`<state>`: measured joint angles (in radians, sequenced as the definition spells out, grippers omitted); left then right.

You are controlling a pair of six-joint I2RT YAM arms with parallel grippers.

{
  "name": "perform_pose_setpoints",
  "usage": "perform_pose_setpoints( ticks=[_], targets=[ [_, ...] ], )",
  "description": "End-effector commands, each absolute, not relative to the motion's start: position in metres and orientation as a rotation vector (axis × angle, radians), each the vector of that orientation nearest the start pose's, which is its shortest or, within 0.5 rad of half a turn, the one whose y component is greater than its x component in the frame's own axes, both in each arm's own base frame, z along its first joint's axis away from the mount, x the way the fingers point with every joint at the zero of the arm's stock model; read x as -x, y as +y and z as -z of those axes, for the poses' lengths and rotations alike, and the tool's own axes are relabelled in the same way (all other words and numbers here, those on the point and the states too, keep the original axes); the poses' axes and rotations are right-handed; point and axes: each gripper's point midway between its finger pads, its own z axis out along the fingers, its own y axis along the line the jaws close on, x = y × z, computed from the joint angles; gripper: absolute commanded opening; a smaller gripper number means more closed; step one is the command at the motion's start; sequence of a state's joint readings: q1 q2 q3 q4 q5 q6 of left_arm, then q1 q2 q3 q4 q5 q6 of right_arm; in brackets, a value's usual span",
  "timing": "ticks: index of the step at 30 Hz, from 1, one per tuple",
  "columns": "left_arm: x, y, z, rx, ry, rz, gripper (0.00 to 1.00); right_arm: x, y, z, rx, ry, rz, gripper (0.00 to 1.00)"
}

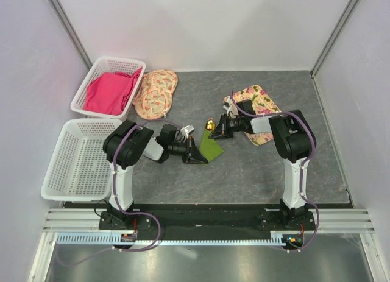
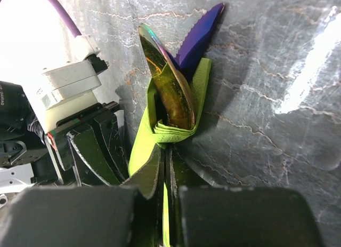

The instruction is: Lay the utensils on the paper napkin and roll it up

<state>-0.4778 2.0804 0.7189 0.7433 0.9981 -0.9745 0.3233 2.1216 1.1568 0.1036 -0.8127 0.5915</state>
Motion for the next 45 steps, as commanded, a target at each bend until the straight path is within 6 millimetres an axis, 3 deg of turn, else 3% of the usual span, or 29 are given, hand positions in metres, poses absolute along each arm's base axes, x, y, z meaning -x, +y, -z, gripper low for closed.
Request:
perform_pose_setpoints(
  ticks=[1, 3, 4, 7, 11, 14, 16, 19, 26, 32, 40, 45],
  targets=[
    [-0.247, -0.309, 0.001, 0.036, 2.589, 1.739, 0.04, -0.358, 0.260, 0.024, 0.026, 2.630, -1.238, 0.00],
    [-0.254, -0.311, -0.015, -0.018, 2.534, 1.740, 0.10, -0.365, 0.265, 0.012, 0.055, 2.578, -1.259, 0.00],
    [-0.258, -0.313, -0.023, -0.059, 2.505, 1.739, 0.21, -0.368, 0.267, 0.004, 0.064, 2.554, -1.271, 0.00],
    [-0.269, -0.312, -0.056, -0.144, 2.434, 1.720, 0.37, -0.377, 0.270, -0.013, 0.089, 2.488, -1.292, 0.00],
    [-0.280, -0.297, -0.088, -0.254, 2.367, 1.647, 0.49, -0.381, 0.275, -0.033, 0.135, 2.423, -1.328, 0.00],
    [-0.292, -0.274, -0.112, -0.302, 2.312, 1.561, 0.63, -0.381, 0.277, -0.049, 0.172, 2.371, -1.353, 0.00],
    [-0.300, -0.253, -0.125, -0.292, 2.283, 1.513, 0.77, -0.380, 0.279, -0.059, 0.196, 2.346, -1.364, 0.00],
    [-0.312, -0.226, -0.138, -0.342, 2.197, 1.433, 0.86, -0.380, 0.280, -0.072, 0.224, 2.313, -1.381, 0.00],
    [-0.338, -0.189, -0.160, -0.389, 2.013, 1.262, 0.90, -0.380, 0.283, -0.096, 0.242, 2.246, -1.424, 0.00],
    [-0.339, -0.185, -0.169, -0.447, 1.979, 1.309, 0.94, -0.379, 0.287, -0.120, 0.263, 2.193, -1.463, 0.00],
    [-0.352, -0.174, -0.178, -0.537, 1.877, 1.097, 1.00, -0.376, 0.289, -0.143, 0.320, 2.141, -1.470, 0.00],
    [-0.346, -0.175, -0.187, -0.658, 1.781, 1.061, 1.00, -0.373, 0.291, -0.151, 0.341, 2.121, -1.489, 0.00]
  ],
)
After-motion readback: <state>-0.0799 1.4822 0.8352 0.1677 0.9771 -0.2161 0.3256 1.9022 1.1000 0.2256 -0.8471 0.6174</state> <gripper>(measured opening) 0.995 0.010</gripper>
